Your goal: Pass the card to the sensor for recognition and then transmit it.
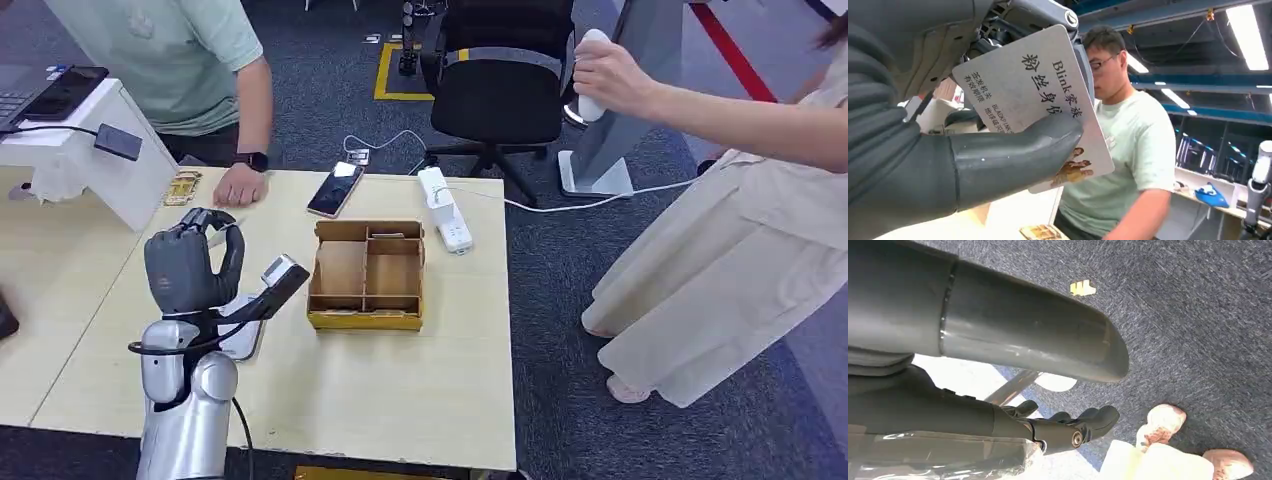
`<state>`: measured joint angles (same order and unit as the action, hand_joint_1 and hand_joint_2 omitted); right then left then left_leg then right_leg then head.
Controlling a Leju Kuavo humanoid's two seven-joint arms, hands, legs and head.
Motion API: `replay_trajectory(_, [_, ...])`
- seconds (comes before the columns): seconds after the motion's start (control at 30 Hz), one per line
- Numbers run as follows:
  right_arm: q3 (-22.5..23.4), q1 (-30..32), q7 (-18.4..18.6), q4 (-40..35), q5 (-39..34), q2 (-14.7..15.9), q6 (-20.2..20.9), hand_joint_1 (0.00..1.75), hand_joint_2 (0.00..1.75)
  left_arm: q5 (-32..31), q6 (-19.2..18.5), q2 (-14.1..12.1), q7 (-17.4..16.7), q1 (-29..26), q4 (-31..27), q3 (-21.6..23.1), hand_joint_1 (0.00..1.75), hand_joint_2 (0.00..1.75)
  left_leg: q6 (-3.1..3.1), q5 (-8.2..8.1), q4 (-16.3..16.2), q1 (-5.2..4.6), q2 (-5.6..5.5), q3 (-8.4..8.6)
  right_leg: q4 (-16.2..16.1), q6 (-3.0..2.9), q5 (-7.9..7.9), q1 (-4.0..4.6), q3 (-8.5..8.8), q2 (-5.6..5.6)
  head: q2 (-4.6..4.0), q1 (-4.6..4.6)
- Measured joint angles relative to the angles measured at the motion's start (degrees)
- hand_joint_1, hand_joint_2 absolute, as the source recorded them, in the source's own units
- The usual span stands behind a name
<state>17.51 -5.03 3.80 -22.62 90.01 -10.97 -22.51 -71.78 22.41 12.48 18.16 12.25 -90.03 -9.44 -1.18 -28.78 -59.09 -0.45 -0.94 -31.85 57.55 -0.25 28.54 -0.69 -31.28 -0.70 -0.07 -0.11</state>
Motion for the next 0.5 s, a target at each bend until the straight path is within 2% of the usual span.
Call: replay_trajectory(0.5, [0.0,0.0,0.0,0.0,0.0,0.1,-0.1,0.00,0.00,2.5,-2.2,0.0,0.0,-0.9,0.4,-0.1,1.75,1.75,0.00,0.00,0.0,0.00,0.00,-0.01,0.0,0.00,0.00,0.00,0.00,0.00,0.00,0.02])
